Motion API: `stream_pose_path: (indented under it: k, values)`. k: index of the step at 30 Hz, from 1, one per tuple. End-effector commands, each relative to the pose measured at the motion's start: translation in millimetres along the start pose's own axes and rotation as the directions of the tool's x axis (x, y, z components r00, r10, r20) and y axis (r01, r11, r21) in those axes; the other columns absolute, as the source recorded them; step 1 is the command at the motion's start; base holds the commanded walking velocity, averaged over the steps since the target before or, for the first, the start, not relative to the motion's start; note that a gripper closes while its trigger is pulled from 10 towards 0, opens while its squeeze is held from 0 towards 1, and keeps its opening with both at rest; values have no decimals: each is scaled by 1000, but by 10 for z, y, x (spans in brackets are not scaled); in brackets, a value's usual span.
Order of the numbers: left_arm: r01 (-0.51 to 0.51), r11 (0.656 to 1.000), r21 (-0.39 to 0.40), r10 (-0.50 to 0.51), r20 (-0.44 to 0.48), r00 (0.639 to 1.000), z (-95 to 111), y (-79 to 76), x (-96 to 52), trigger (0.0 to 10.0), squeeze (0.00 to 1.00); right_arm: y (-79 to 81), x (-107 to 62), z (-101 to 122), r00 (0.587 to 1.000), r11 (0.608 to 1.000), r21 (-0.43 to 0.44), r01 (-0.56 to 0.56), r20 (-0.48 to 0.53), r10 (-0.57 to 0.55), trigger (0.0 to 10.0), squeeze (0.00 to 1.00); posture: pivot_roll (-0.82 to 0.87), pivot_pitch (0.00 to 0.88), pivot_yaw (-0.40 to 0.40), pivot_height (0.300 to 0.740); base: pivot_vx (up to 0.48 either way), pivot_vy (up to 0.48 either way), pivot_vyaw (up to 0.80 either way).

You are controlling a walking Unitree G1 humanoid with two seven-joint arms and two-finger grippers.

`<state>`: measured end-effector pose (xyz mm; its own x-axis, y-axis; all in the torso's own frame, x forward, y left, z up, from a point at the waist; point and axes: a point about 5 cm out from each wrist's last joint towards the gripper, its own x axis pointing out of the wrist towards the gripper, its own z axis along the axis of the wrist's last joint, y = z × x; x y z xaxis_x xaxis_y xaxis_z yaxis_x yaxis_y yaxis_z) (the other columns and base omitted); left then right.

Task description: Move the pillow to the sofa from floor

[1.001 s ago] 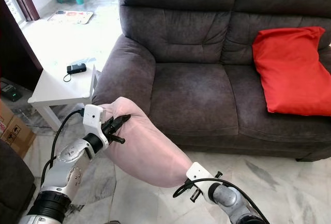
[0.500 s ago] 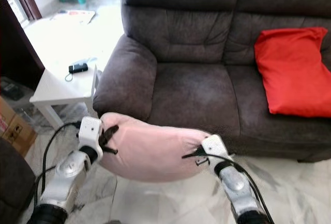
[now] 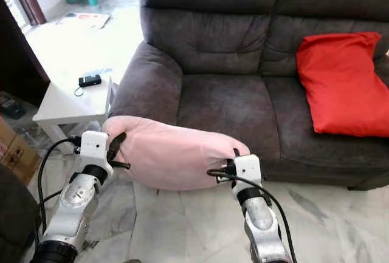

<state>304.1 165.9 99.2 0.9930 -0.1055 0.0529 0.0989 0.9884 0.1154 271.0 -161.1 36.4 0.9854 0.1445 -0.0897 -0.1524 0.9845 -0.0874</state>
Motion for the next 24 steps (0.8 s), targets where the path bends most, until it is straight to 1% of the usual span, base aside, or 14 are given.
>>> stream_pose_path:
  k: [1,2,4,5,8,14,18,20,24]
  values:
    - [-53,999,14,52,51,997,64,104,-36,10000,0,-129,-36,84,997,998,13,68,40,-69,10000,0,123,38,-38,740,0,0,0]
    - [-53,999,14,52,51,997,64,104,-36,10000,0,-129,-36,84,997,998,13,68,40,-69,10000,0,123,38,-38,740,0,0,0]
    - [-45,999,13,45,35,998,-2,76,-104,10000,0,-172,-111,40,995,996,20,92,27,-92,10000,0,116,55,-35,740,0,0,0]
    - [-45,999,13,45,35,998,-2,76,-104,10000,0,-172,-111,40,995,996,20,92,27,-92,10000,0,116,55,-35,740,0,0,0]
    - [-35,999,-3,35,43,998,-8,42,-153,10000,0,-196,-137,87,994,995,20,97,42,-98,10000,0,118,68,-39,740,0,0,0]
    - [-37,999,24,36,40,999,0,41,-165,10000,0,-175,-86,240,994,997,12,71,79,-72,10000,0,119,74,-51,740,0,0,0]
    - [-38,999,20,38,40,998,-4,44,-172,10000,0,-171,-77,271,995,998,-4,65,75,-65,10000,0,114,77,-52,740,0,0,0]
    - [-36,999,23,35,39,999,-3,33,-174,10000,0,-174,-58,347,993,998,5,64,99,-64,10000,0,110,83,-55,740,0,0,0]
    - [-36,999,26,35,38,999,-3,34,-171,10000,0,-169,-50,364,993,998,3,64,98,-64,10000,0,108,81,-55,740,0,0,0]
